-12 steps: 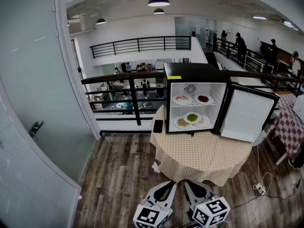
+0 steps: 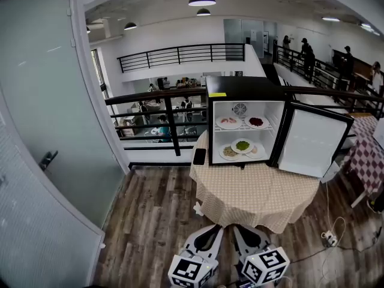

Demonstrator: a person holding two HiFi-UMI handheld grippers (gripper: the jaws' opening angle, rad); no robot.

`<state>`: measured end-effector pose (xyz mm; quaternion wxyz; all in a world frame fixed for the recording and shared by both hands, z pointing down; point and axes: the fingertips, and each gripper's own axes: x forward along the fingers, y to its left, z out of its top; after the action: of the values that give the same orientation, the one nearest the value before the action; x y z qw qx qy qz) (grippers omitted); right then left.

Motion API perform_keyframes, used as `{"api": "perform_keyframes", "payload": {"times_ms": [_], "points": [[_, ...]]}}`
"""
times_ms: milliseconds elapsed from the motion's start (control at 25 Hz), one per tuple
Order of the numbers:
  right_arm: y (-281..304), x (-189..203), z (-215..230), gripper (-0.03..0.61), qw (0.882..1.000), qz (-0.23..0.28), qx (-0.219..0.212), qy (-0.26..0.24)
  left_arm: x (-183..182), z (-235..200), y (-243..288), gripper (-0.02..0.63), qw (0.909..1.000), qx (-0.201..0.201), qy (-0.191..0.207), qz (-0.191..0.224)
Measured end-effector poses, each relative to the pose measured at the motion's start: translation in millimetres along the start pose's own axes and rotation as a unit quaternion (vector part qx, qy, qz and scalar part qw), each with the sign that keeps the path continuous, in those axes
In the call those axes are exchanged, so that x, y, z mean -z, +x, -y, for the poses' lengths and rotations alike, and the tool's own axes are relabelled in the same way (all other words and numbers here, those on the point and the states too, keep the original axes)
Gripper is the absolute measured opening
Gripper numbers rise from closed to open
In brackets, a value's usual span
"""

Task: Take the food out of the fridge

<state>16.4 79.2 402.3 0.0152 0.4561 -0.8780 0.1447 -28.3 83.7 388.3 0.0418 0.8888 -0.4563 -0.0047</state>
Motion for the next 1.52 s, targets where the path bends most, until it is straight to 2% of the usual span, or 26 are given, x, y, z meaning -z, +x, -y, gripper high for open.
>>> {"api": "perform_keyframes", "payload": {"times_ms": [480, 840, 1320, 1520], "points": [[-20, 13, 12, 0.021, 1.0, -0.009, -0.009, 0.013, 10, 21, 2, 0.02, 0.9999, -0.006, 0.002, -0.014], [4, 16, 14, 0.021, 0.999, -0.016, -0.022, 0.023, 14, -2, 9, 0.02, 0.9995, -0.021, 0.007, -0.024], [73, 2, 75, 0.021, 0.999, -0.036, 0.013, 0.035, 18, -58, 94, 0.02, 0.9993, -0.002, -0.01, -0.037], [112, -11, 103, 0.021, 0.998, -0.036, 0.021, 0.036, 8, -88, 139, 0.02, 0.9993, 0.011, -0.002, -0.035]]}}
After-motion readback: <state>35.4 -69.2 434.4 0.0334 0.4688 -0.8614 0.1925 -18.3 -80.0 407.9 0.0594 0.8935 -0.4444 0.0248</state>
